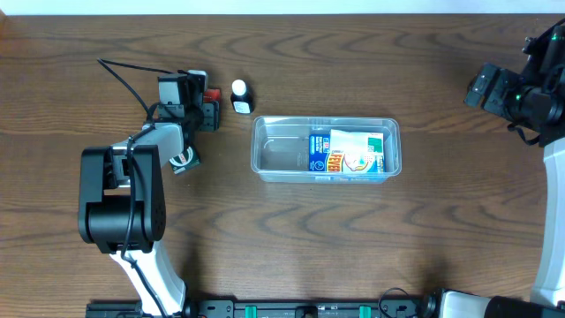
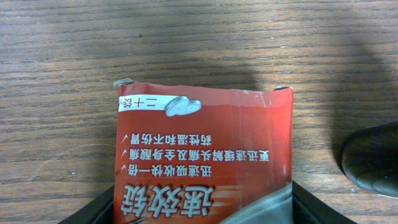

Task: Pack container
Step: 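Lift the red-and-white box and carry it right over the container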

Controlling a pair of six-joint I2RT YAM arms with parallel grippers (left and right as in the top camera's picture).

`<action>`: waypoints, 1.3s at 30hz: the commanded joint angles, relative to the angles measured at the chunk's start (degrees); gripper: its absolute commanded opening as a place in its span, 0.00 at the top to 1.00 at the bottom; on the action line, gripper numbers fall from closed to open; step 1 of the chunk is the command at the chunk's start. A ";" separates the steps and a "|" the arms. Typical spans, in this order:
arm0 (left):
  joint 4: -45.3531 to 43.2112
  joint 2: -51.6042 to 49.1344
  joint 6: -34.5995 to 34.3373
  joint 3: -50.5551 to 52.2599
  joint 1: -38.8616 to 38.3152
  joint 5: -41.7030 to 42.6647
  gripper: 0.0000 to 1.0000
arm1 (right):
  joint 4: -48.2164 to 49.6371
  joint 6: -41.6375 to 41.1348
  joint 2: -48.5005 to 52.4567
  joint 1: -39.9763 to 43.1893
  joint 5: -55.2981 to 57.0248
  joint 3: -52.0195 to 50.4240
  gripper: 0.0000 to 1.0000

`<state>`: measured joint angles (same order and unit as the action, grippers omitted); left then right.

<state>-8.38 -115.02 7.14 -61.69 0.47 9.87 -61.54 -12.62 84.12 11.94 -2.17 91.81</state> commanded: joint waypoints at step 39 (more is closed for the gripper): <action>29.62 38.40 -14.99 -0.52 -31.87 -2.36 0.41 | -0.02 -0.61 0.17 0.42 -0.42 0.22 0.01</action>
<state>22.04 -74.65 -4.93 -61.73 -28.53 10.15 -61.56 -12.62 84.12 11.94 -2.17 91.81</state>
